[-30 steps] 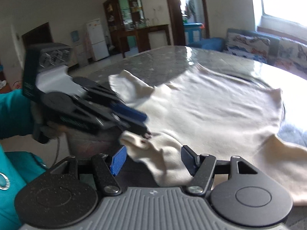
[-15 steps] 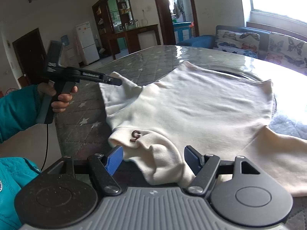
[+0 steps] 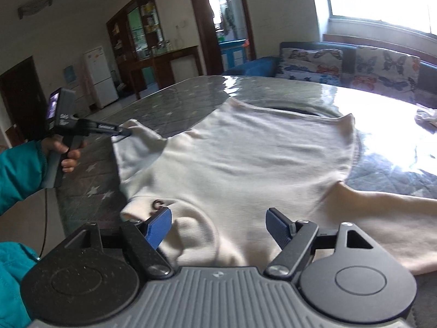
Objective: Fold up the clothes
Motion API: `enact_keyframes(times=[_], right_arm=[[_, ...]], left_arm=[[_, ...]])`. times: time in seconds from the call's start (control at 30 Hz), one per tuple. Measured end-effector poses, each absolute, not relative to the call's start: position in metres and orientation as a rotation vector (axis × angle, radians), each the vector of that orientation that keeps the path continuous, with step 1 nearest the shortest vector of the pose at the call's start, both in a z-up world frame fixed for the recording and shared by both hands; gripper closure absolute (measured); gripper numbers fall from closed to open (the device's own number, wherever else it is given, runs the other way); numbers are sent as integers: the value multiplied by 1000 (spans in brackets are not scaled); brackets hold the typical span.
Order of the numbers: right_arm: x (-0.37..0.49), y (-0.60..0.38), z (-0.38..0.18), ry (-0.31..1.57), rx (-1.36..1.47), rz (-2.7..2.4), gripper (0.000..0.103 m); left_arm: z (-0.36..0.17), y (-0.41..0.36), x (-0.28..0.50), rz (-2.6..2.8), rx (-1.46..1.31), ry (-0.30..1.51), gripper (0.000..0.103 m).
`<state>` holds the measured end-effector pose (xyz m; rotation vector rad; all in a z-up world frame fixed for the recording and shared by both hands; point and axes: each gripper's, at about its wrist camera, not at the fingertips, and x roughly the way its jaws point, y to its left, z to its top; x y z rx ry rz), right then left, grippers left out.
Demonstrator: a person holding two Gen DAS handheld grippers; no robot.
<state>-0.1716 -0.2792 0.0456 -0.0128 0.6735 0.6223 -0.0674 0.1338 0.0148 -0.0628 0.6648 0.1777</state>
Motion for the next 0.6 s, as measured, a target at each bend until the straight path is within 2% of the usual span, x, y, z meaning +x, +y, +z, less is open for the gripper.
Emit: enact_keyframes(times=[0.2, 0.6], right_arm=[[-168, -300, 45, 650, 5, 515, 17], [-136, -374, 35, 642, 75, 241, 16]], left_arm=[[18, 137, -67, 176, -74, 672, 56], [35, 120, -72, 129, -70, 639, 50]])
